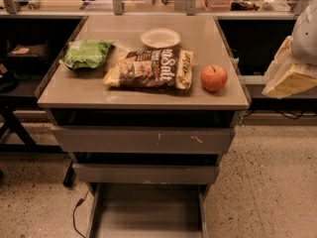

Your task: Close bottom drawer

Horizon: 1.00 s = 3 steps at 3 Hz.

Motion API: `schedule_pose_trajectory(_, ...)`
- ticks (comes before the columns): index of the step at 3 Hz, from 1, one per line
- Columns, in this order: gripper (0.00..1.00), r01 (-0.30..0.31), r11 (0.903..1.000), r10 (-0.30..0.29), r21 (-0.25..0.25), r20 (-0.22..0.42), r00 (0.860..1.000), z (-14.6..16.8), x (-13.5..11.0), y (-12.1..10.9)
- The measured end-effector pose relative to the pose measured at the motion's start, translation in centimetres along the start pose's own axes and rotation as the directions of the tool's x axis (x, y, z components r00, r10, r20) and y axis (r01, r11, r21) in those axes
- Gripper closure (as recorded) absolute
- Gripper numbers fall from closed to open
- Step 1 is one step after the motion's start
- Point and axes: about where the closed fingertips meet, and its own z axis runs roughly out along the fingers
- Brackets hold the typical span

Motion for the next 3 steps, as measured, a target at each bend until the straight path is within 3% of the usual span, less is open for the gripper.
schedule_pose_trajectory(1, 0.88, 0.0, 1.0, 0.0, 0.0, 0.0, 1.0, 0.0, 0.0, 0.0)
schedule_pose_trajectory(2, 1.0, -0.002, 1.0, 0.002, -0.002, -0.046, 0.999, 0.2, 0.6, 1.0)
schedule_pose_trajectory(3, 1.0, 0.004, 0.9999, -0.005, -0.015, -0.069, 0.998, 1.0, 1.6, 4.5)
